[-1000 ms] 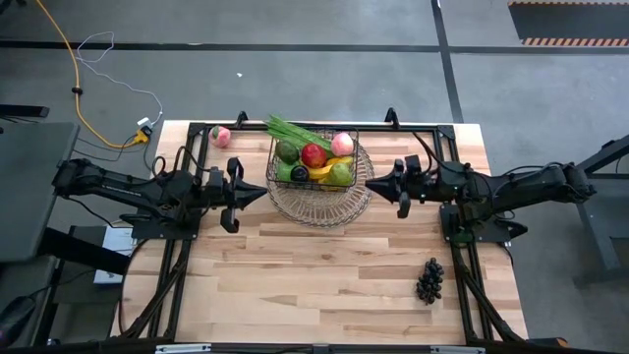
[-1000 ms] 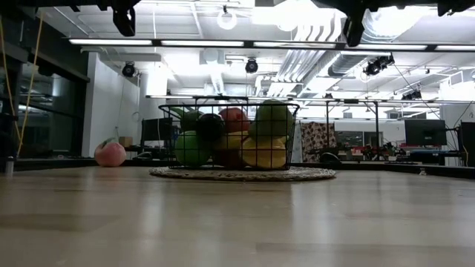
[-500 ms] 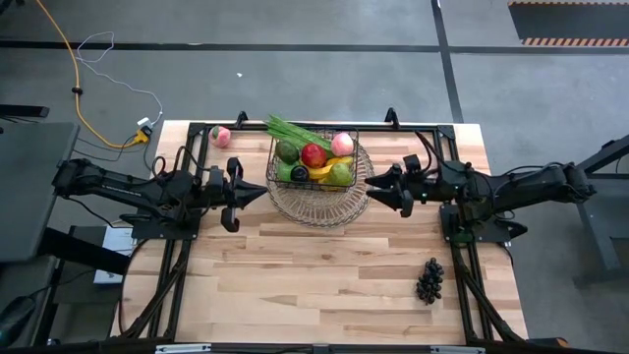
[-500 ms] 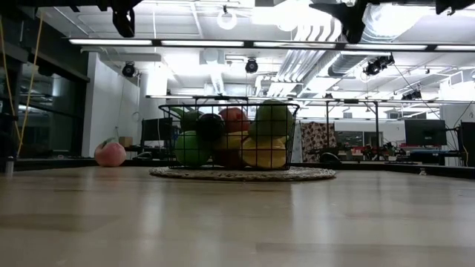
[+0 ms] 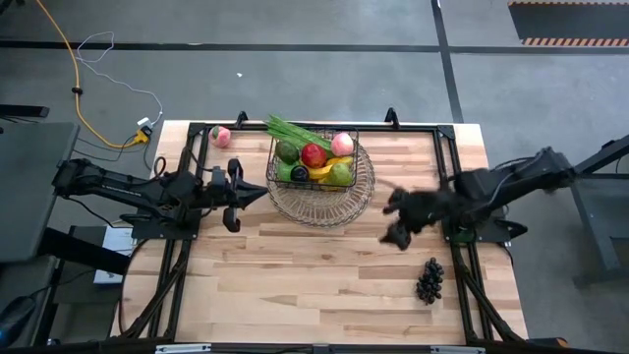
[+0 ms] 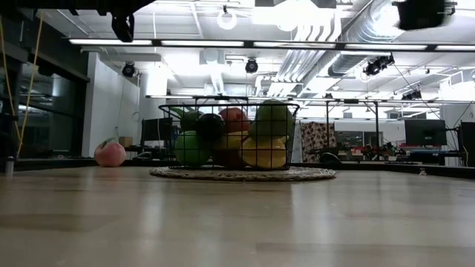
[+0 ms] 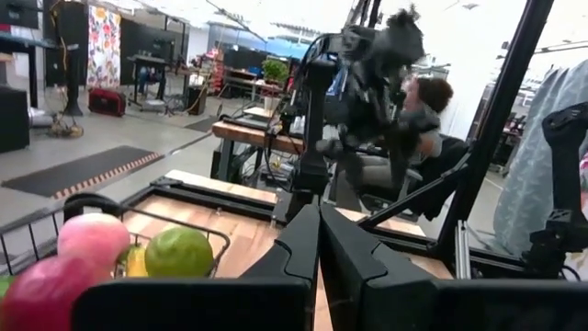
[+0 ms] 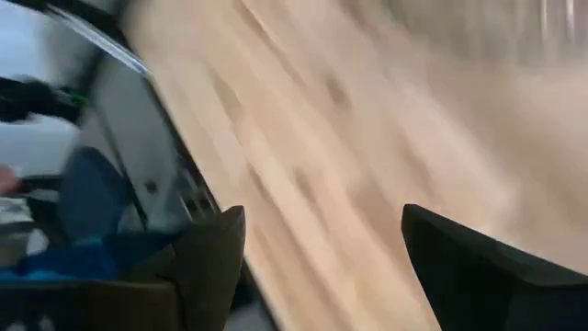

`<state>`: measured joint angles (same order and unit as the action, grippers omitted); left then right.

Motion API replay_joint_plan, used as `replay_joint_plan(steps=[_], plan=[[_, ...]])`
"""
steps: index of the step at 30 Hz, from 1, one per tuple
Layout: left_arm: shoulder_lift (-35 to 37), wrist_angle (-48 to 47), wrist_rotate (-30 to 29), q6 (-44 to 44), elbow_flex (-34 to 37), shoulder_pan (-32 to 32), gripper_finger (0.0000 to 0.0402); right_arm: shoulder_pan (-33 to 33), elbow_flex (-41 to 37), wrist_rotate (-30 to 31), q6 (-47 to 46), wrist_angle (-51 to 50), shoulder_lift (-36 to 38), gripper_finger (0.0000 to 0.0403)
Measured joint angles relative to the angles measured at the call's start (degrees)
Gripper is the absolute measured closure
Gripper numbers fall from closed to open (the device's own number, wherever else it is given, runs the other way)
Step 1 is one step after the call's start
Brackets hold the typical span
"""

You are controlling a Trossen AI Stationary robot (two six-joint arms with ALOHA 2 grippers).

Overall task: Build produce basket
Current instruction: Put the grapes into the black wire basket

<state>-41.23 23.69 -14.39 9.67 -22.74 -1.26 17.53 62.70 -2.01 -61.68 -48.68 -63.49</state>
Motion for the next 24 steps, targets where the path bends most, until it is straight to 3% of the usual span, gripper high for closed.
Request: replay_joint_plan(steps=[7,14,19,24], plan=[[0.00,-0.77,0.02,0.69,0.00,0.09,0.0401,14.97,-4.58,-10.95,-29.63,-2.48,-7.91,0.0121],[0.00,-0.77,0.02,0.68,0.02,0.17,0.0401,28.53,-8.60,-18.10,-57.88,7.06,-15.39,0.0121],[0.00,-0.77,0.02,0.68,0.00,0.17,0.0401,33.46,-9.30,-17.55,-68.06,11.66,-21.02,0.0121],[0.00,-0.75,0.04,0.68,0.01,0.17,0.0401,34.44,-9.32,-17.48,-70.04,12.06,-25.77,0.0121]])
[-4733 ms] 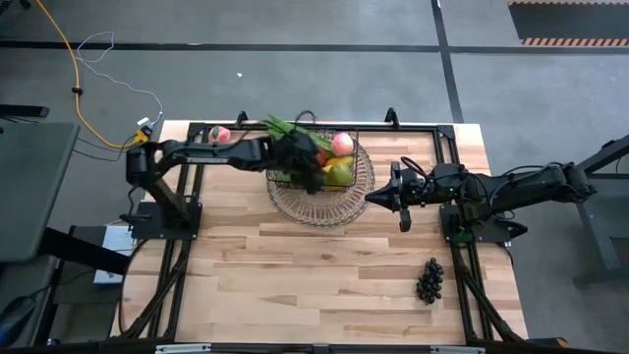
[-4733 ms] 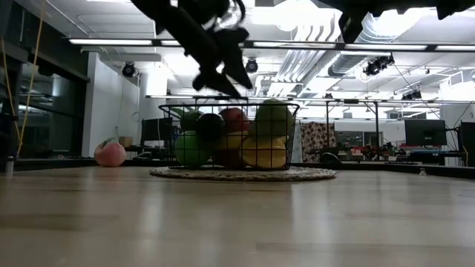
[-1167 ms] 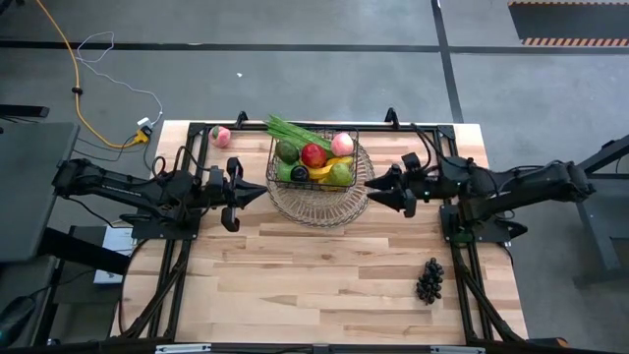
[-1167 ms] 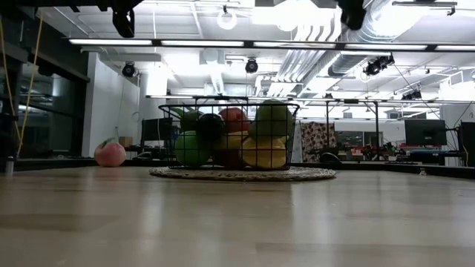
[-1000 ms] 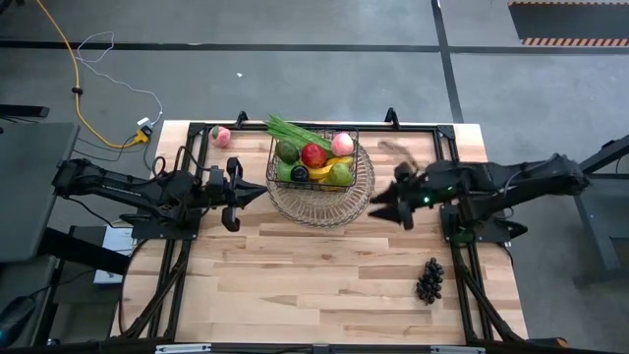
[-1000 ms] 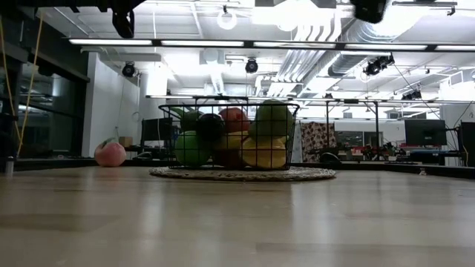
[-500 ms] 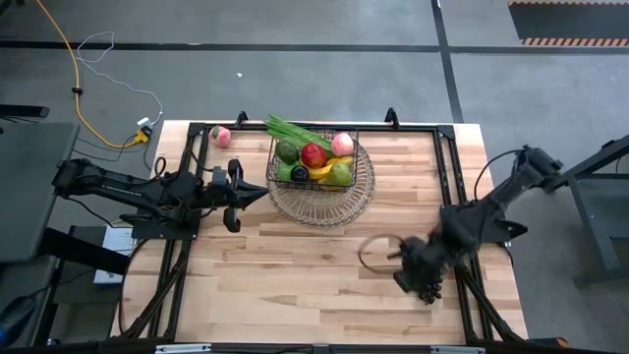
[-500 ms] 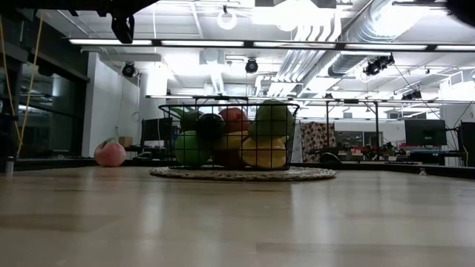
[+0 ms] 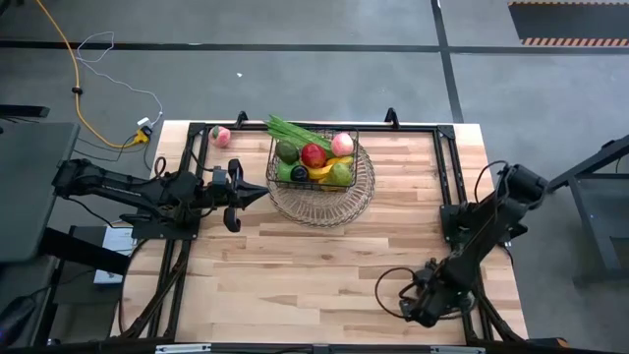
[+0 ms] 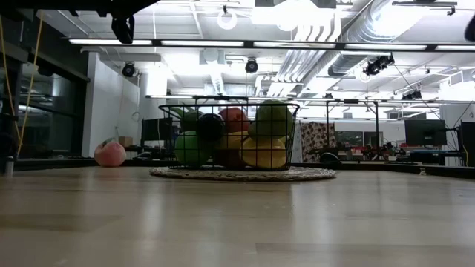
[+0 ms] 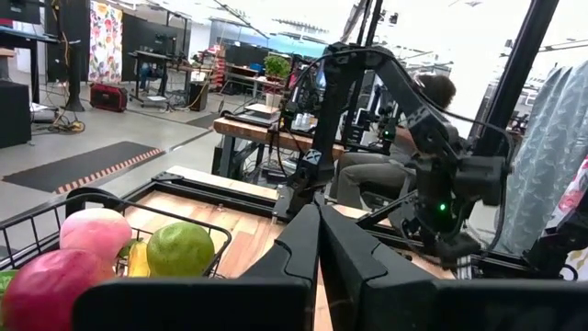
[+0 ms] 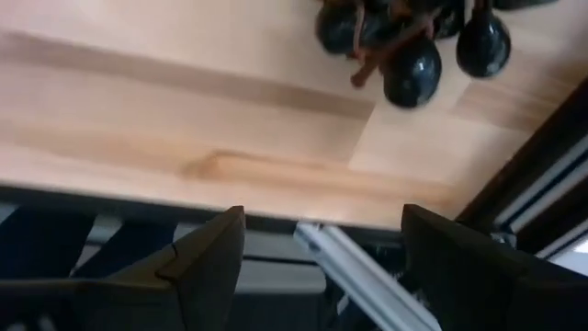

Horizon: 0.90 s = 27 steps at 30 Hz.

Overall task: Build produce basket
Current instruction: Put the grapes into the black wire basket

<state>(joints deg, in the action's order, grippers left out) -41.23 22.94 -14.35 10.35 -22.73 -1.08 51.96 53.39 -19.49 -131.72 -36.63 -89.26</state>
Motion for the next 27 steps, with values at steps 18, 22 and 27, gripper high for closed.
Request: replay_joint_plan(steps=[18,22,27], plan=[[0.00,0.00,0.00,0.19,0.01,0.00,0.0401,-1.46,0.00,2.54,0.12,-7.37,-3.86,0.0225],[0.00,0.00,0.00,0.17,0.01,0.00,0.0401,-1.46,-1.16,2.38,0.15,-6.05,-3.90,0.0237],[0.00,0.00,0.00,0.17,0.00,0.00,0.0401,-1.64,-4.18,1.92,-0.26,-1.59,-3.98,0.0247]])
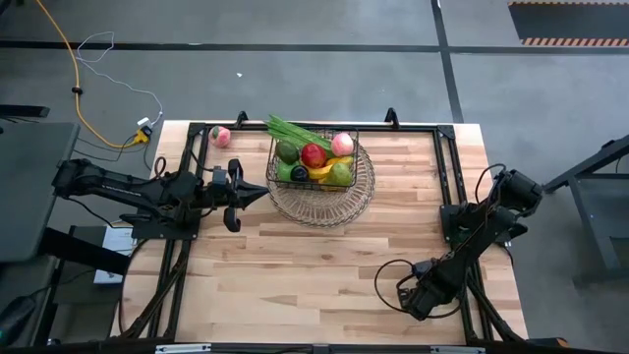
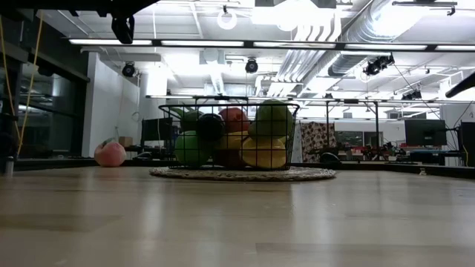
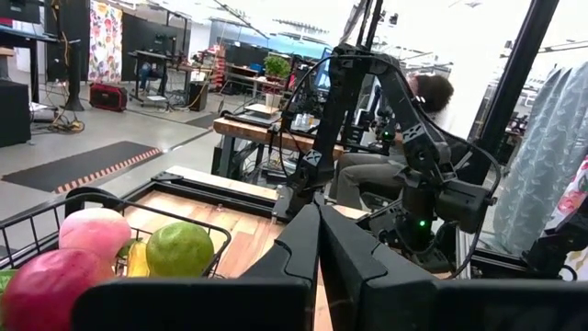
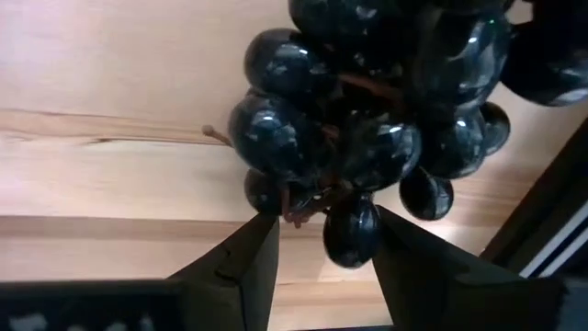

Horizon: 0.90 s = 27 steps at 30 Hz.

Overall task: Build produce basket
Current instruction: Put the grapes into the black wire basket

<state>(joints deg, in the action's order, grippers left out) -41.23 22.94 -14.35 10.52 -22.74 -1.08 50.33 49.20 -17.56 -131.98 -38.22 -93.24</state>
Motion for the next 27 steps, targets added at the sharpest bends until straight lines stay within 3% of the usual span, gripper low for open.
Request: replay_joint_plan(steps=[14,27], plan=[[0.00,0.00,-1.20,-0.20,0.02,0.00,0.0401,-0.09,-0.35,0.66,0.00,-2.46,-0.11,0.0262],[0.00,0.00,-1.51,-0.20,0.01,0.00,0.0401,-0.09,-0.34,1.50,2.23,-2.29,-0.06,0.0392]])
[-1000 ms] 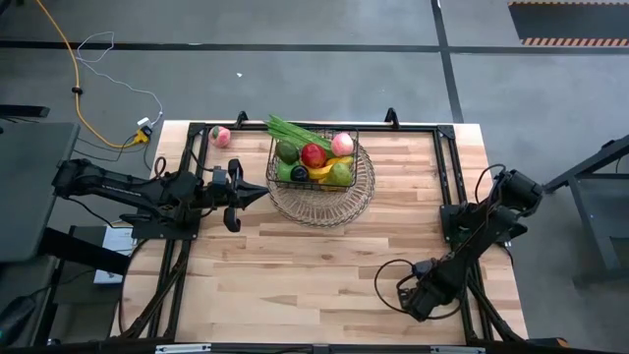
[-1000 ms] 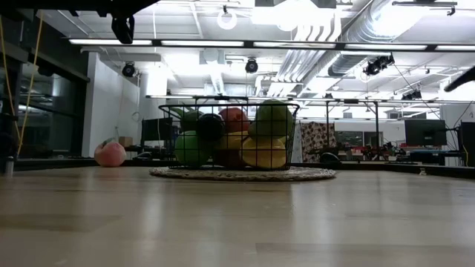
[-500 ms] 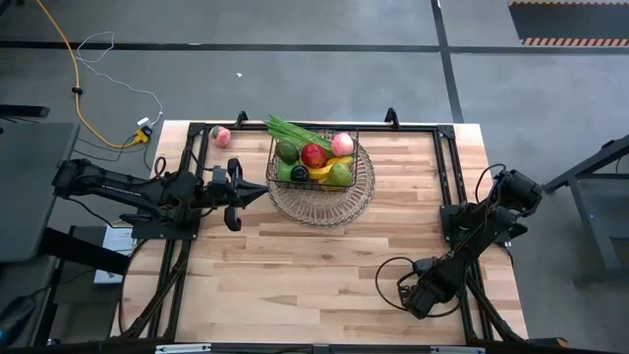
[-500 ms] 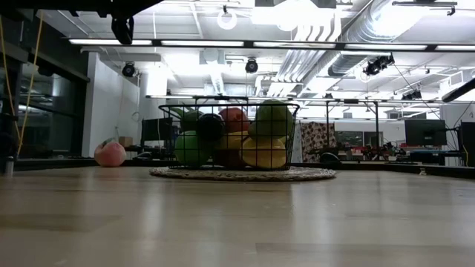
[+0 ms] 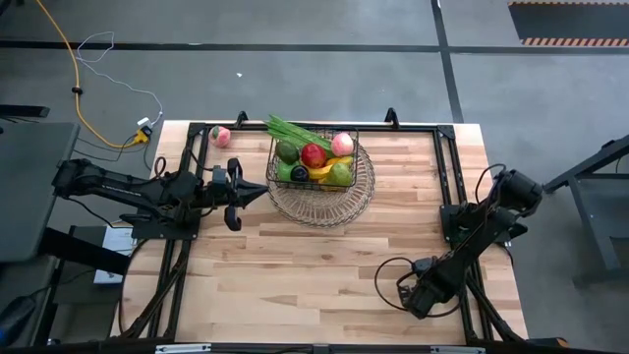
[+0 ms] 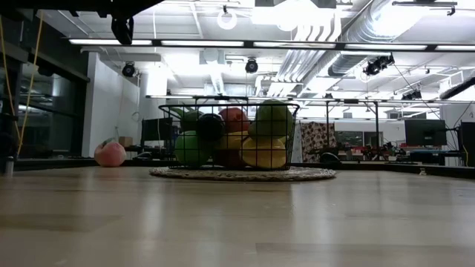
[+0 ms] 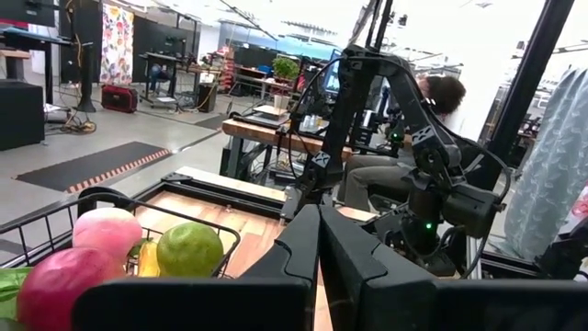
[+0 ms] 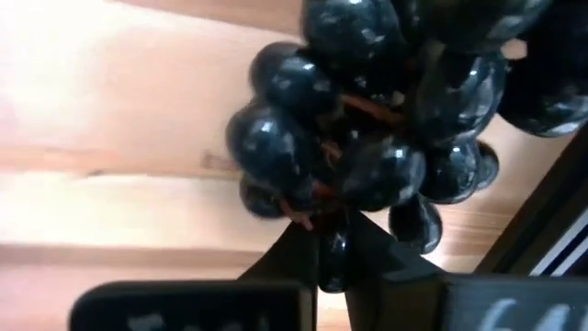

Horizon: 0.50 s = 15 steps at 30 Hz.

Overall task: Build produce basket
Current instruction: Put the grapes into the black wire basket

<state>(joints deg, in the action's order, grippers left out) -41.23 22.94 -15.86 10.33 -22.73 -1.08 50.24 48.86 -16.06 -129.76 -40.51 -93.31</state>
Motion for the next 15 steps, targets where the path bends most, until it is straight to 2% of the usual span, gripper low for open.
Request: replay_joint_plan(steps=[3,7,11,15], plan=[[0.00,0.11,-0.01,0.00,0.00,0.00,0.0401,0.00,0.00,0.64,2.84,-0.02,2.37,0.0395],[0.04,1.09,0.00,0.00,-0.02,0.00,0.0401,0.00,0.00,1.62,10.29,0.07,9.16,0.0398],[0.04,1.13,0.06,0.01,-0.02,-0.01,0.0401,-0.80,0.00,8.16,19.51,1.48,18.04,0.0399],[0.04,2.02,0.85,0.57,-0.02,-0.02,0.0401,-4.86,0.02,13.94,31.42,3.67,25.22,0.0401]])
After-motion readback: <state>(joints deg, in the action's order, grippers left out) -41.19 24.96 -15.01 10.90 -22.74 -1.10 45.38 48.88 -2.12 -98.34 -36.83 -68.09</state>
